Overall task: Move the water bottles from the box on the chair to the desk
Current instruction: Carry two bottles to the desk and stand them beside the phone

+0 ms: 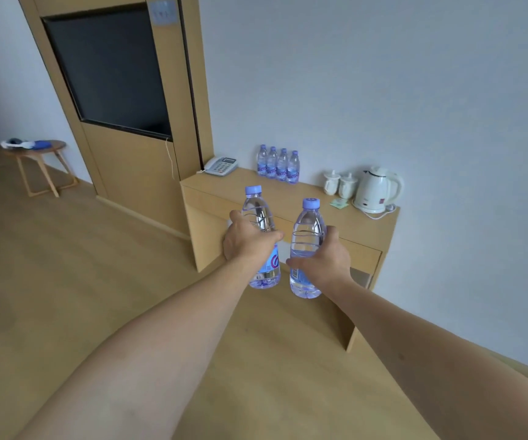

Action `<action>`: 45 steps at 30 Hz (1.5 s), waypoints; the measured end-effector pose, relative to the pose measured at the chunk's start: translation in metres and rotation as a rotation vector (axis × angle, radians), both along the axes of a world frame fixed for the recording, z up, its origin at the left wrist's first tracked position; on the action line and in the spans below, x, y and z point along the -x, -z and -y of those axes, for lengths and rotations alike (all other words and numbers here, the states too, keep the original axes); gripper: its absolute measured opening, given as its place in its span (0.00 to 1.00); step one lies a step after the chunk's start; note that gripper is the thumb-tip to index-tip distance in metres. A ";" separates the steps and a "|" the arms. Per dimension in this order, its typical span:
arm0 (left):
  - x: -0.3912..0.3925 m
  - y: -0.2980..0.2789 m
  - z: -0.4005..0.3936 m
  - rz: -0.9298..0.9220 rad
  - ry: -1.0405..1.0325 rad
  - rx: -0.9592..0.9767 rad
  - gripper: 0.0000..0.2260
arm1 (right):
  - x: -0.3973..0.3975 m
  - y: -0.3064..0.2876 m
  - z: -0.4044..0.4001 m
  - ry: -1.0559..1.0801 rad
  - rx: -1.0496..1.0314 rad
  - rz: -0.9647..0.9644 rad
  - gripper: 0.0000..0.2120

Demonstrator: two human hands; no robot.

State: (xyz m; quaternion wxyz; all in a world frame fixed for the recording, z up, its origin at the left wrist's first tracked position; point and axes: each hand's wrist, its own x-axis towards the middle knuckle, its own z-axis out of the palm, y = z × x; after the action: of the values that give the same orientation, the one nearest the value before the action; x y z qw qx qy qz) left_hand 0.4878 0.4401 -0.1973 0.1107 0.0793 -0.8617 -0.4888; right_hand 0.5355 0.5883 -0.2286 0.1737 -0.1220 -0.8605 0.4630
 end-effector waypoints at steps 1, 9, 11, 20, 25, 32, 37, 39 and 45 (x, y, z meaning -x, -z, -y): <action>0.016 0.001 0.007 0.005 -0.002 0.004 0.34 | 0.018 0.000 0.007 0.000 0.006 0.010 0.34; 0.150 0.028 0.048 0.053 -0.002 0.002 0.34 | 0.161 0.020 0.044 -0.041 -0.010 0.057 0.34; 0.192 0.035 0.055 0.067 -0.012 0.012 0.34 | 0.205 0.028 0.049 -0.044 -0.020 0.070 0.35; 0.413 0.050 0.056 0.088 0.043 0.069 0.33 | 0.433 0.044 0.049 -0.010 0.090 0.105 0.38; 0.524 0.040 0.051 0.085 0.086 0.057 0.33 | 0.534 0.036 0.044 0.019 0.081 0.118 0.39; 0.658 0.062 0.037 0.068 0.211 0.001 0.33 | 0.650 0.051 0.036 0.092 0.080 0.155 0.39; 0.759 0.086 0.022 0.066 0.346 0.020 0.32 | 0.734 0.070 0.028 0.213 0.050 0.164 0.41; 0.801 0.089 0.016 0.057 0.425 0.059 0.33 | 0.766 0.072 0.027 0.274 0.026 0.181 0.41; 0.906 0.090 -0.003 0.071 0.596 0.100 0.39 | 0.847 0.078 0.019 0.435 0.007 0.226 0.40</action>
State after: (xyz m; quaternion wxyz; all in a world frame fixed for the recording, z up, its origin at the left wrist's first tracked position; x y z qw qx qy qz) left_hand -0.4183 0.4428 -0.2875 -0.0639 -0.1656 -0.8732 -0.4538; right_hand -0.3115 0.5695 -0.3063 0.1715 -0.3563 -0.8264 0.4009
